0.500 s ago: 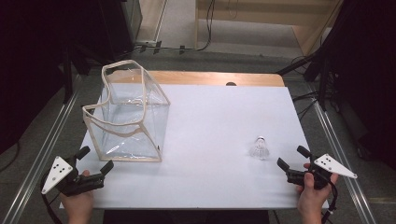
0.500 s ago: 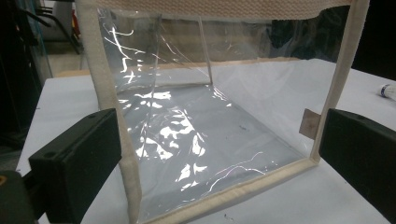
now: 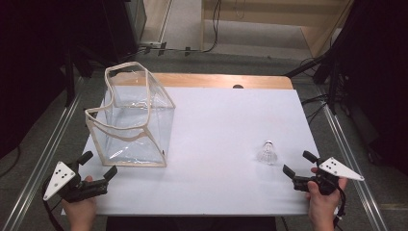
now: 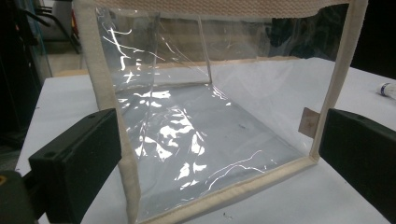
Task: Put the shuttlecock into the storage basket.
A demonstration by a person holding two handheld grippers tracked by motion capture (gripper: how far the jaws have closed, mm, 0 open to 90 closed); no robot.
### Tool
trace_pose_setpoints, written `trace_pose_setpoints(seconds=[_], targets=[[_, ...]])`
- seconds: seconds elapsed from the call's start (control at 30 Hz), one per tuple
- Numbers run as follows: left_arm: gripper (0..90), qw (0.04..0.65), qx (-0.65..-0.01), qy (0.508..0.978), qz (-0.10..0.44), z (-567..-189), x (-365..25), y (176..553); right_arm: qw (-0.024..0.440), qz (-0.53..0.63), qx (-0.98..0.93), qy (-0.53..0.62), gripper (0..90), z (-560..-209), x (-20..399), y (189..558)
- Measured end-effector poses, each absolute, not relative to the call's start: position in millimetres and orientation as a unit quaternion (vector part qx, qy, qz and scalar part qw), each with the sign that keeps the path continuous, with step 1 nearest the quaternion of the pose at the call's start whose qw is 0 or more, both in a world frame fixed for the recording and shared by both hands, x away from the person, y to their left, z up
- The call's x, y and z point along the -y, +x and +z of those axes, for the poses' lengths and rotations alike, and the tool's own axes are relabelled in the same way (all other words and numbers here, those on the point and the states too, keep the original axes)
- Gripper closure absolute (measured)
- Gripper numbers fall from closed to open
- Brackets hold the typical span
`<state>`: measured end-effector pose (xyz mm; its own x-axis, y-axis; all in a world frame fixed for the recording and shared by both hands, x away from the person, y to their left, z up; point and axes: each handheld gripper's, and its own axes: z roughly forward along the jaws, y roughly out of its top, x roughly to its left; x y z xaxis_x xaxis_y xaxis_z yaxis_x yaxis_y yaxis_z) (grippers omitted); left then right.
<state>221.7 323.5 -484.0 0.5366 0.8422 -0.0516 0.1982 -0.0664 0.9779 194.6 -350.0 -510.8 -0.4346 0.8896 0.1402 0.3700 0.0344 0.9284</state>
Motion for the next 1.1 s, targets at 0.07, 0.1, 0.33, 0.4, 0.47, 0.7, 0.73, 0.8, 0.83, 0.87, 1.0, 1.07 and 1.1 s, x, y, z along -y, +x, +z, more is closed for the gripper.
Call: trace_pose_setpoints(seconds=[0.07, 0.1, 0.33, 0.4, 0.47, 0.7, 0.73, 0.8, 0.83, 0.87, 1.0, 1.07, 1.1], targets=[[0.0, 0.562, -0.388, 0.672, 0.287, -484, -323, 222, 0.261, 0.503, -0.675, 0.473, 14.4, -510, 348, 196], [0.0, 0.563, -0.388, 0.672, 0.287, -484, -323, 222, 0.258, 0.498, -0.678, 0.476, 20.8, -508, 347, 198], [0.0, 0.562, -0.387, 0.672, 0.287, -484, -323, 221, 0.248, 0.469, -0.707, 0.468, 67.2, -499, 342, 204], [0.0, 0.561, -0.388, 0.672, 0.288, -484, -322, 221, 0.236, 0.461, -0.721, 0.460, 81.2, -498, 342, 207], [0.0, 0.561, -0.387, 0.672, 0.288, -484, -322, 221, 0.227, 0.456, -0.732, 0.453, 87.2, -497, 341, 211], [0.0, 0.560, -0.388, 0.673, 0.289, -484, -322, 221, 0.212, 0.402, -0.756, 0.470, 87.3, -503, 329, 229], [0.0, 0.559, -0.388, 0.673, 0.289, -484, -322, 221, 0.211, 0.399, -0.755, 0.475, 87.4, -504, 329, 231], [0.0, 0.560, -0.387, 0.673, 0.289, -484, -322, 221, 0.207, 0.393, -0.753, 0.485, 87.4, -507, 329, 236], [0.0, 0.560, -0.387, 0.673, 0.289, -484, -322, 221, 0.204, 0.384, -0.754, 0.492, 87.4, -509, 329, 238], [0.0, 0.560, -0.387, 0.673, 0.289, -484, -322, 221, 0.201, 0.379, -0.757, 0.493, 87.4, -511, 329, 240], [0.0, 0.559, -0.387, 0.674, 0.290, -484, -322, 221, 0.187, 0.381, -0.764, 0.486, 87.4, -514, 323, 243], [0.0, 0.559, -0.387, 0.673, 0.290, -484, -322, 221, 0.186, 0.381, -0.769, 0.479, 87.4, -514, 319, 245], [0.0, 0.559, -0.386, 0.674, 0.290, -484, -322, 221, 0.184, 0.383, -0.770, 0.476, 87.4, -513, 317, 246]])
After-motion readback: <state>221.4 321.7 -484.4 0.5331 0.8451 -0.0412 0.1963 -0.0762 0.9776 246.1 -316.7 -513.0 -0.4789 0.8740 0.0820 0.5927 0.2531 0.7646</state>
